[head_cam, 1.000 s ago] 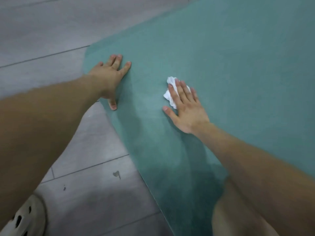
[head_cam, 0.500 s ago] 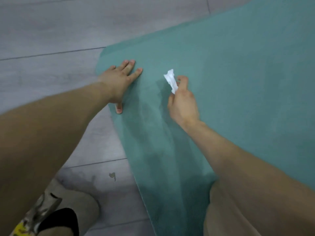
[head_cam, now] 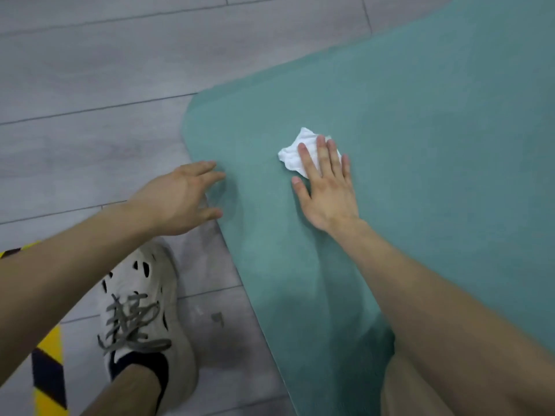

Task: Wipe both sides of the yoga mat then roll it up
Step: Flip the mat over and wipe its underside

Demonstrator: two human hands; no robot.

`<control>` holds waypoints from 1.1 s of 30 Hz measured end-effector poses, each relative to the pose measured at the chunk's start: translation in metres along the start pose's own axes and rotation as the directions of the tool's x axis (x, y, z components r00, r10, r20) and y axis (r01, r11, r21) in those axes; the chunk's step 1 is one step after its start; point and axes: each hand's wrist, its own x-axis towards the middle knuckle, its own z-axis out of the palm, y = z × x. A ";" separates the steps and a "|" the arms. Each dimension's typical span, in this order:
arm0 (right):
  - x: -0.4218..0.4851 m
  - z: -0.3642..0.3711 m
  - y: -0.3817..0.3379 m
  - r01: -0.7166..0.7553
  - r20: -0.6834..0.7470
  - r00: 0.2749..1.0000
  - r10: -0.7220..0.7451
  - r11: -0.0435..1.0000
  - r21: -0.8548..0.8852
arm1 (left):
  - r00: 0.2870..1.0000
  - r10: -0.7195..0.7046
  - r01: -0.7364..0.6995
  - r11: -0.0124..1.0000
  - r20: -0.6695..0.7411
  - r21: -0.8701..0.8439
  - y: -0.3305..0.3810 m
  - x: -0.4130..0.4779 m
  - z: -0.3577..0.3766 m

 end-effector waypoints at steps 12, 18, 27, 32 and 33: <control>0.013 0.002 -0.055 0.199 -0.020 0.980 -0.200 0.978 -0.059 | 0.992 0.124 -0.123 0.990 0.002 0.061 -0.002 0.012 0.035; -0.028 -0.020 0.013 -0.079 -0.025 0.997 0.077 0.993 -0.086 | 0.991 0.132 -0.134 0.989 0.038 0.056 -0.005 0.014 0.040; 0.020 0.005 -0.069 0.105 -0.065 0.992 -0.108 0.993 -0.049 | 0.984 0.176 -0.176 0.982 0.009 0.073 -0.019 0.018 0.049; -0.042 -0.024 0.023 -0.229 -0.062 0.972 0.225 0.970 -0.084 | 0.985 0.170 -0.171 0.985 0.027 0.039 -0.019 0.017 0.052; -0.036 -0.031 0.019 -0.219 -0.074 0.974 0.214 0.973 -0.076 | 0.984 0.172 -0.174 0.984 0.036 0.045 -0.020 0.018 0.051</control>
